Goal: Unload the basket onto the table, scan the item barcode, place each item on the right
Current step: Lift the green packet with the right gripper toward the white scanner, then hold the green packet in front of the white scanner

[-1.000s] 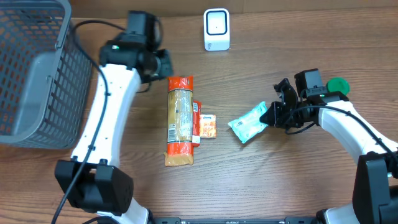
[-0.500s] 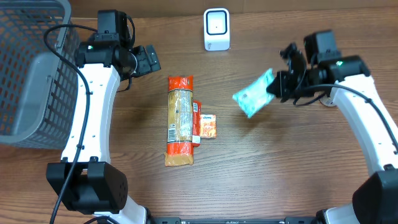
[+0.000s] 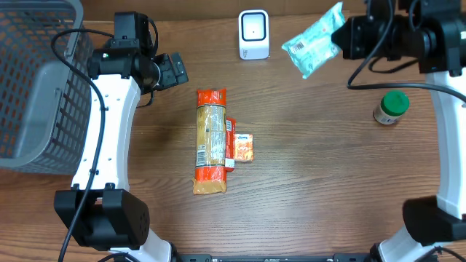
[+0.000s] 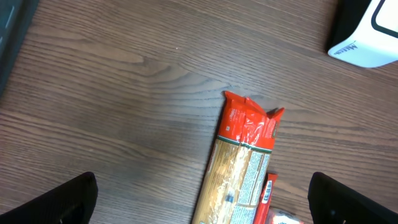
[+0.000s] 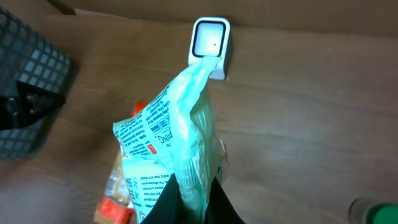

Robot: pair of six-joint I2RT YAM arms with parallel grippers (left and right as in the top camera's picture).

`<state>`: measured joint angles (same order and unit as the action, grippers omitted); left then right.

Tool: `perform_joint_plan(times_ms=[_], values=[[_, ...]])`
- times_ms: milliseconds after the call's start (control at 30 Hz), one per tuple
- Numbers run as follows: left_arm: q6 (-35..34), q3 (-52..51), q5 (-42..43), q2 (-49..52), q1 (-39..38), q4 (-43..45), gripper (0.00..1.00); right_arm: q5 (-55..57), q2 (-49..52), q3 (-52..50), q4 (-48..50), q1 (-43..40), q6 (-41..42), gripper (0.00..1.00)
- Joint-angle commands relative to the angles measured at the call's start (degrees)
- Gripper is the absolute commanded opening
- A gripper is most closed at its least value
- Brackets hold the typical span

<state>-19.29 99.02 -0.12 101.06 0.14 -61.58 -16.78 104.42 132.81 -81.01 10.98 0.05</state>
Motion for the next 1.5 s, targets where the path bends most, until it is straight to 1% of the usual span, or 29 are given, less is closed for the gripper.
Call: perform_joint_plan(times_ms=[0, 167, 233, 333, 400, 567, 733, 800, 1000, 1133, 1300, 1467], values=[[0.7, 0.2, -0.5, 0.5, 0.2, 0.1, 1.00, 5.4, 5.5, 0.7, 1.5, 4.2, -5.2, 0.03], [0.7, 0.2, -0.5, 0.5, 0.2, 0.1, 1.00, 18.2, 11.5, 0.7, 8.5, 10.8, -13.5, 0.03], [0.7, 0.2, -0.5, 0.5, 0.2, 0.1, 1.00, 24.8, 14.6, 0.7, 13.3, 13.6, -17.7, 0.03], [0.7, 0.2, -0.5, 0.5, 0.2, 0.1, 0.99, 32.3, 17.9, 0.6, 20.4, 16.0, -21.1, 0.03], [0.7, 0.2, -0.5, 0.5, 0.2, 0.1, 0.99, 35.3, 19.4, 0.6, 24.5, 16.9, -22.5, 0.03], [0.7, 0.2, -0.5, 0.5, 0.2, 0.1, 1.00, 39.5, 23.2, 0.6, 35.7, 18.4, -26.6, 0.04], [0.7, 0.2, -0.5, 0.5, 0.2, 0.1, 1.00, 45.6, 27.2, 0.6, 44.9, 19.3, -31.3, 0.03], [0.7, 0.2, -0.5, 0.5, 0.2, 0.1, 1.00, 47.6, 29.3, 0.4, 49.8, 19.7, -34.2, 0.04], [0.7, 0.2, -0.5, 0.5, 0.2, 0.1, 1.00, 52.4, 33.5, 0.0, 60.3, 20.2, -41.6, 0.04], [0.7, 0.2, -0.5, 0.5, 0.2, 0.1, 1.00, 56.5, 36.6, 0.0, 67.2, 20.5, -49.0, 0.04], [0.7, 0.2, -0.5, 0.5, 0.0, 0.1, 1.00, 58.0, 40.4, 0.0, 71.0, 21.2, -53.7, 0.04], [0.7, 0.2, -0.5, 0.5, -0.1, 0.1, 0.99, 58.1, 43.1, 0.0, 71.1, 21.3, -52.6, 0.04]])
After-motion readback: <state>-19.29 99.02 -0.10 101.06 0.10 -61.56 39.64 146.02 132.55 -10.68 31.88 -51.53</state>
